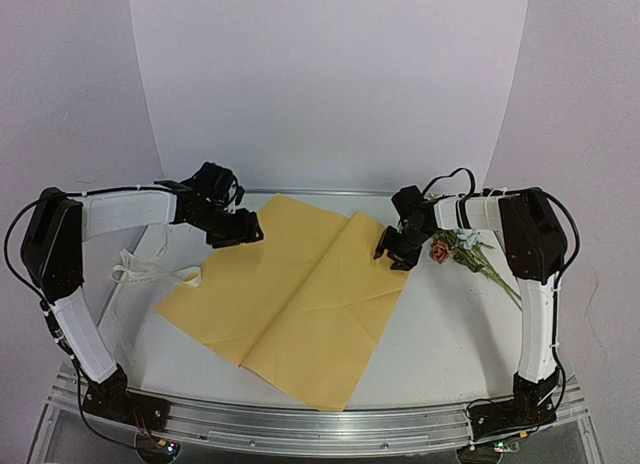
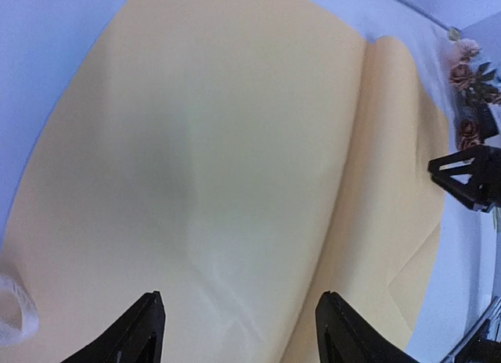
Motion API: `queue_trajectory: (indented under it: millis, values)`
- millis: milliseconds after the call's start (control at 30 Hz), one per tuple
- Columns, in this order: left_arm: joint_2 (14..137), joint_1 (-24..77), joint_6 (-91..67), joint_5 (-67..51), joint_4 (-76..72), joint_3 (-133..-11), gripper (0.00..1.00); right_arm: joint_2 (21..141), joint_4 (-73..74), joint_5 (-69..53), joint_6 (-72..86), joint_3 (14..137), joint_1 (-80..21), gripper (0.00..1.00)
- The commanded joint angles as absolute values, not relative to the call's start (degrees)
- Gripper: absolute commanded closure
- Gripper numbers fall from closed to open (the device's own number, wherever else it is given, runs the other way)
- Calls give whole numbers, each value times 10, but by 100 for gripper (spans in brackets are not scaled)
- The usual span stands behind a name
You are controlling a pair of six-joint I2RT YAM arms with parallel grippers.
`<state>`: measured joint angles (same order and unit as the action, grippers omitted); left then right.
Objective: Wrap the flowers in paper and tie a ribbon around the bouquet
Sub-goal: Adjust the flattened wrapping paper at the center of the board.
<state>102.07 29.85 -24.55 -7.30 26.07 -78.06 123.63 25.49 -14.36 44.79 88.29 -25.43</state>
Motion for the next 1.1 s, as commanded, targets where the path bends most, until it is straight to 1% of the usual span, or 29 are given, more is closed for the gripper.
queue_trajectory:
  millis: [0,167,267,467,633,900,1067]
  values:
    - [960,303,-430,-29,248,-622,30,1235,252,-121,454,867,-256,44]
    - [933,296,-482,-6,229,-541,28,1213,256,-117,458,831,-256,46]
    - [940,282,-491,-6,222,-525,27,1193,255,-119,463,802,-256,47]
    - [987,246,-489,-28,197,-505,27,1148,244,-112,467,739,-257,48]
    - [1036,211,-451,-22,206,-542,27,1113,217,-121,476,685,-257,48]
    - [1150,169,-369,-17,245,-672,28,1086,185,-129,496,634,-269,48]
    - [1165,157,-355,-23,248,-694,28,1078,173,-130,507,614,-276,48]
